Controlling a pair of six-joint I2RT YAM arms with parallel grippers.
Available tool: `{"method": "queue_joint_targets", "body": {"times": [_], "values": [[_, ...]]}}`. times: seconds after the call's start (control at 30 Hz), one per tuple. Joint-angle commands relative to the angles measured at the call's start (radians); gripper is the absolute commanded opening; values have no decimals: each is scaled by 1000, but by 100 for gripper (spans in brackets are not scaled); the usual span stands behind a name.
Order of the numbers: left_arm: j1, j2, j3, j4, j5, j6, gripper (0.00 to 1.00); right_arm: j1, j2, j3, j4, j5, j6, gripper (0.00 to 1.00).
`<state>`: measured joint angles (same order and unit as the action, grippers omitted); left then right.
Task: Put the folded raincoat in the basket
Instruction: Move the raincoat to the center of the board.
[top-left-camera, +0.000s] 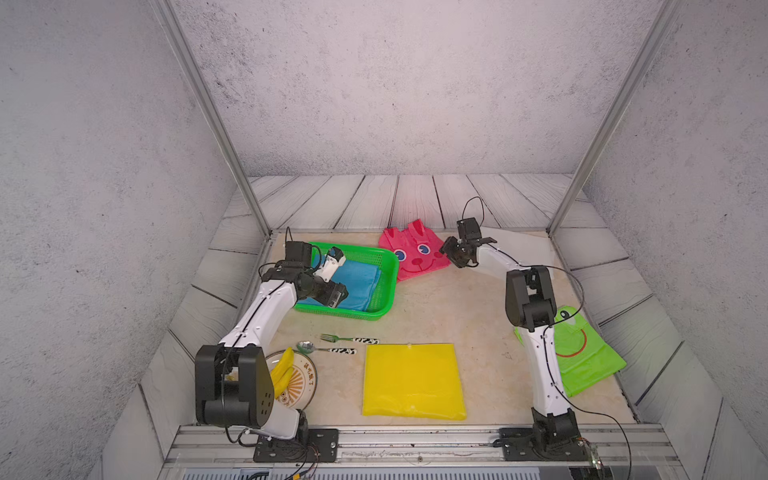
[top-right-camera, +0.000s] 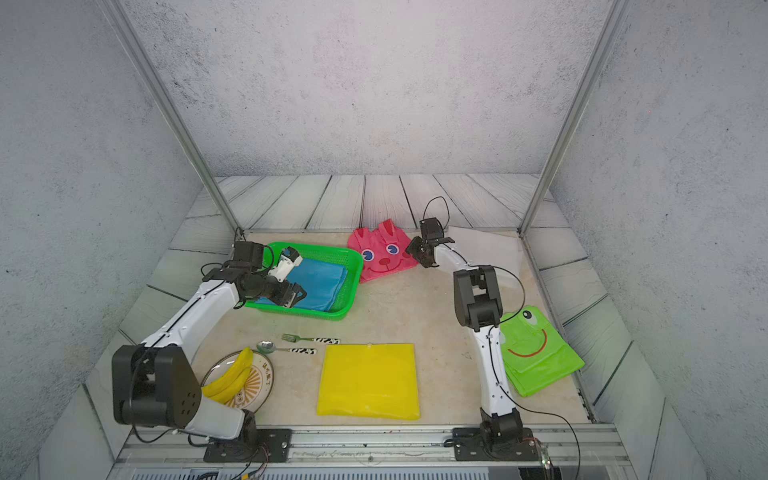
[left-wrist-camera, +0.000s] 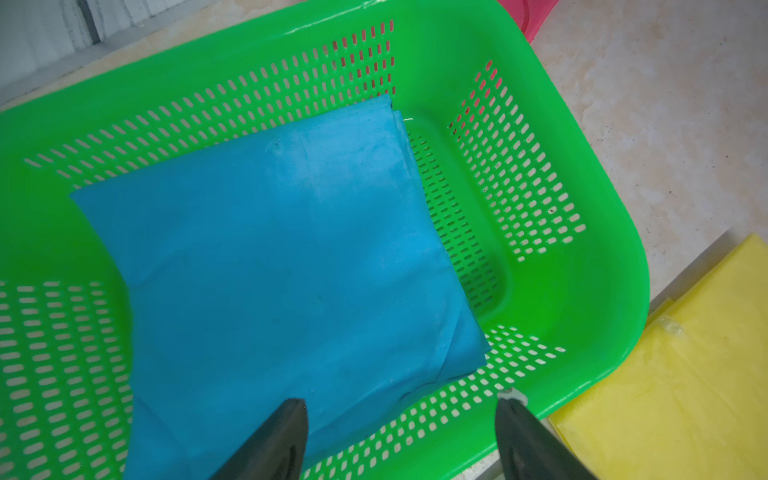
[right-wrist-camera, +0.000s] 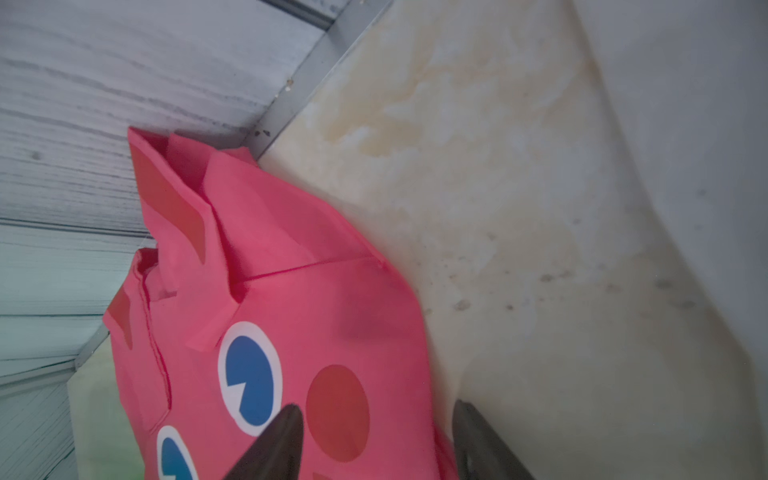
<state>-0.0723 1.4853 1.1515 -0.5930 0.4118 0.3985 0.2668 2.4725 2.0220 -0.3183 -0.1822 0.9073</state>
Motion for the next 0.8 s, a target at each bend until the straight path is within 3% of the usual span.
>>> {"method": "queue_joint_targets", "body": {"times": [0.0,0.23,0.53,0.77], "values": [[7,-32,-10,-19,1,19,77,2,22,-55,18,-60,52,57],[7,-26,-10,-30,13,31,77,2,-18,-97,-58,-52,38,41],[8,-34,-13,-33,34,30,77,-5,-74,-117,-175,-22,-56,0],[7,-42,-18,-39,83,46,77,-11,-170,-184,-248,-11,-180,0]]}}
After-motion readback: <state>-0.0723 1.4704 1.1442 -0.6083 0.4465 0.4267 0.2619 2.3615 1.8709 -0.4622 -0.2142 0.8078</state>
